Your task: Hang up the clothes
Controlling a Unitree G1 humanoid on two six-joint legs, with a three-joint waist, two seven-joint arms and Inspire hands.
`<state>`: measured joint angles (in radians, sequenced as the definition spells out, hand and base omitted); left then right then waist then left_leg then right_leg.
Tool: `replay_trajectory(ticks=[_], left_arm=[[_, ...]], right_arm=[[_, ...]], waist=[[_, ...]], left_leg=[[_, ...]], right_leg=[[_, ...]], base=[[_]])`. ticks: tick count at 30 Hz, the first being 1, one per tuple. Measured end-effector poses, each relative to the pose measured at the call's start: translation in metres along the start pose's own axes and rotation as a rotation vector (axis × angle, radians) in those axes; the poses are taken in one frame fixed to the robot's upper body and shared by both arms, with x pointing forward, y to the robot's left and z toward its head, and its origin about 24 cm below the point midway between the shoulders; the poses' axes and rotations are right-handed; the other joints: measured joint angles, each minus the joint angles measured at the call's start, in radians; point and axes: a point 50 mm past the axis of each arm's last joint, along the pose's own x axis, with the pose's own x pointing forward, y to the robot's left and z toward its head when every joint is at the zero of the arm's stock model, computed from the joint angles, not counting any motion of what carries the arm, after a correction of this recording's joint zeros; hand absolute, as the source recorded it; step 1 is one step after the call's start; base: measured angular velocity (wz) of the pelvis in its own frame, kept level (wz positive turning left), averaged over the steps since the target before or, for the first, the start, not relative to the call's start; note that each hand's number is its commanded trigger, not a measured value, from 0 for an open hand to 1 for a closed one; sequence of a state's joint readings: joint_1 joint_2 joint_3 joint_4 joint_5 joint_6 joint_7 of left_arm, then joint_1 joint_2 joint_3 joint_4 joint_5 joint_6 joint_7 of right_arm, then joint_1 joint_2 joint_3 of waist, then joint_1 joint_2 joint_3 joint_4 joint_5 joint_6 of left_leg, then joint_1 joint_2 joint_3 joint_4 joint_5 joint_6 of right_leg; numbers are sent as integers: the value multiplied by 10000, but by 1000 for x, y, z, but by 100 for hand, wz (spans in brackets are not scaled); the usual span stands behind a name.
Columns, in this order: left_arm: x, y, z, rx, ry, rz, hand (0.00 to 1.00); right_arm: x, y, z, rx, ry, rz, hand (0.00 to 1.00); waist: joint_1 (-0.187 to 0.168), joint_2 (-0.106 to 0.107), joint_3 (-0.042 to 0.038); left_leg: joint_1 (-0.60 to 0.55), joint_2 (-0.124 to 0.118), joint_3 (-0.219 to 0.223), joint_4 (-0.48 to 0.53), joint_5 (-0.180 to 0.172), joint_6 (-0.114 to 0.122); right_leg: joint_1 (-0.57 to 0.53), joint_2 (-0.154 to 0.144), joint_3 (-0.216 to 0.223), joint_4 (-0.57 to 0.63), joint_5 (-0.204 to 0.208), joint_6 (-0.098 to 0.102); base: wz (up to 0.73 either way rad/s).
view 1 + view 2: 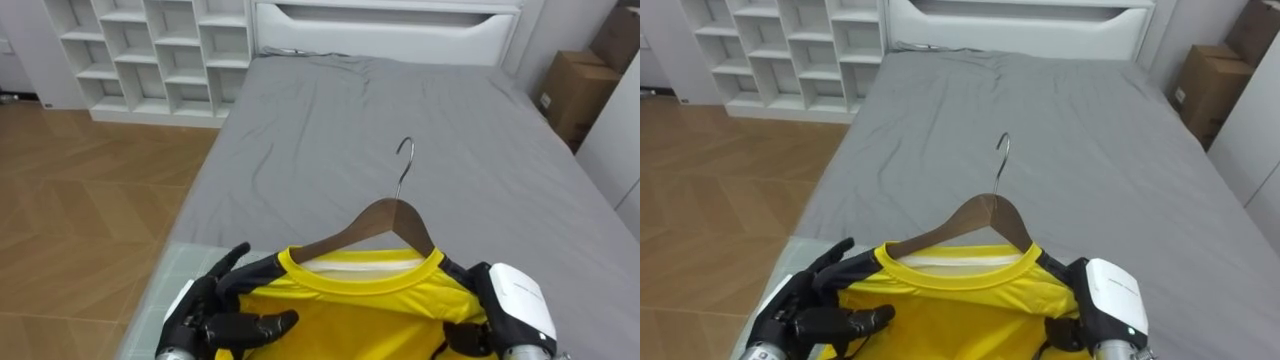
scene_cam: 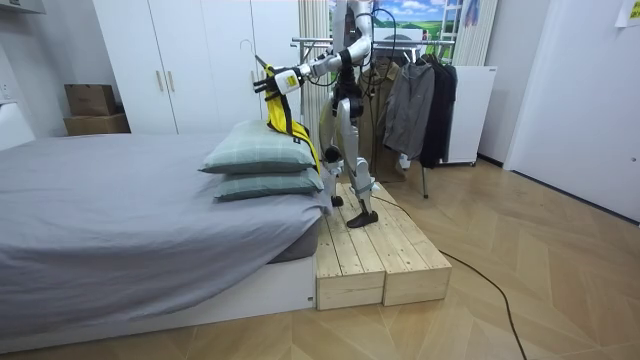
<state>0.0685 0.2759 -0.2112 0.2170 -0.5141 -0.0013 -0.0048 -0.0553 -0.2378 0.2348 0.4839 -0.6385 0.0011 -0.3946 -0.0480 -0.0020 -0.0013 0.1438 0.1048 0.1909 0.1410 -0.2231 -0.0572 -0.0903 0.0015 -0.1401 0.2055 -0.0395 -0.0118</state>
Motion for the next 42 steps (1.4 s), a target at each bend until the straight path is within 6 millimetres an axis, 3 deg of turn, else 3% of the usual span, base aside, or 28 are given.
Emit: replay_trajectory(ticks=[27,32,42], left_arm=[[1,1,2,-211,-173,159,0],[1,3,3,-219,-226,237,0],[0,3,25,1321,-1123,288,0]], right_arm=[[0,-1,-1,46,60,-5,100],[1,-4,2,68,-104,-138,100],[4,-20,7,-100,-649,-966,100]], waist=[[36,21,21],[45,17,21],[176,-29,13]], left_leg=[[12,10,13,-44,1,0],[19,22,179,-33,1,-1],[101,25,227,-33,1,-1]], right_leg=[[-2,4,-23,-9,-91,2],[-9,-1,-26,29,-142,-1],[-141,-5,17,328,-257,-51]], base=[[0],[0],[-3]])
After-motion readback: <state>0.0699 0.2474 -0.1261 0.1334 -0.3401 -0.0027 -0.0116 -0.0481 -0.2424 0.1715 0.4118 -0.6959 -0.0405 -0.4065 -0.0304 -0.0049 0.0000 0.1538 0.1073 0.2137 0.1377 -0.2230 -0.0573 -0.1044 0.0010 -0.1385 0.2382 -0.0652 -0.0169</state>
